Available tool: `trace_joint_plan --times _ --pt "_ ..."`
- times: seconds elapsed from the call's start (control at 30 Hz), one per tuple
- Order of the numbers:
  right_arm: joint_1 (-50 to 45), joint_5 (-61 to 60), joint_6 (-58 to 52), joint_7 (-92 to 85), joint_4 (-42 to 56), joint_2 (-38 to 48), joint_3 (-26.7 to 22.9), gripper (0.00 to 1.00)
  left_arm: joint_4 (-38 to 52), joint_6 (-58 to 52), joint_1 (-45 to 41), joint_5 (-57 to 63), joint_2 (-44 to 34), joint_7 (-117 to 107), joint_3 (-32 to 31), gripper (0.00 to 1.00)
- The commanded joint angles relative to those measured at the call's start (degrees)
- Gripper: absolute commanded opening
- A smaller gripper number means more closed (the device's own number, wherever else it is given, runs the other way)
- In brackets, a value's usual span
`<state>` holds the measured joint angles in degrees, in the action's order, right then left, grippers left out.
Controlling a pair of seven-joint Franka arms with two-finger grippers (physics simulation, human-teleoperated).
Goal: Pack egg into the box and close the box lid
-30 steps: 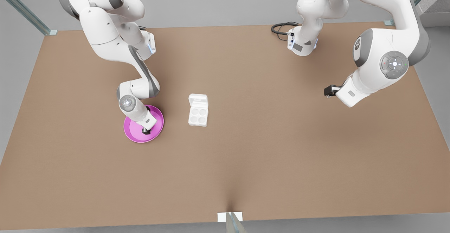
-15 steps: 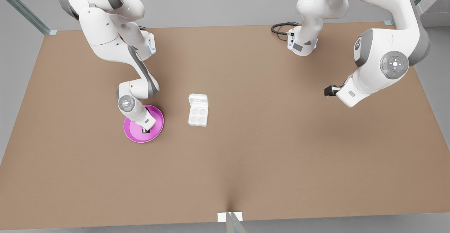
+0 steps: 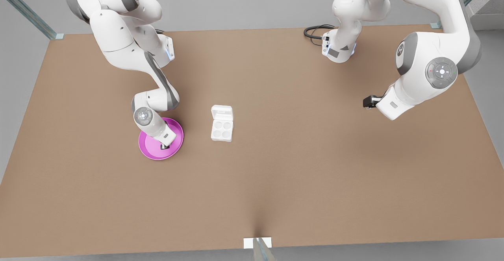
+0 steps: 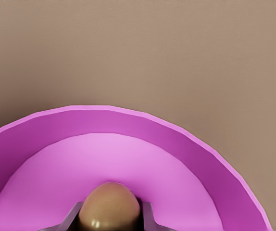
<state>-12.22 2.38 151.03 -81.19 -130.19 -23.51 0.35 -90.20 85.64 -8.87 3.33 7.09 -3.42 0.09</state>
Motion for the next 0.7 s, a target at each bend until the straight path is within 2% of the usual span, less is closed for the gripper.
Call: trace_joint_plan --times 0.0,0.23,0.43,0.53,0.67 --pt "0.00 0.00 0.14 -0.20 0.02 0.04 0.00 0.55 0.03 -0.03 -0.01 0.01 -0.06 0.00 0.00 1.00" --pt "0.00 0.00 0.50 -0.03 0.11 -0.66 0.00 0.55 0.03 -0.03 -0.01 0.01 -0.06 0.00 0.00 1.00" --pt "-0.09 -0.09 -2.05 0.15 2.22 2.06 0.09 0.55 0.03 -0.03 -0.01 0.01 -0.06 0.00 0.00 1.00" --pt "-3.86 -1.67 -5.30 4.19 5.91 2.15 1.23 0.55 0.03 0.06 -0.01 0.01 -0.06 0.00 0.00 1.00" --pt "-13.97 -6.59 -6.27 14.39 10.30 0.39 1.32 0.55 0.03 -0.12 -0.01 0.01 -0.06 0.00 0.00 1.00"
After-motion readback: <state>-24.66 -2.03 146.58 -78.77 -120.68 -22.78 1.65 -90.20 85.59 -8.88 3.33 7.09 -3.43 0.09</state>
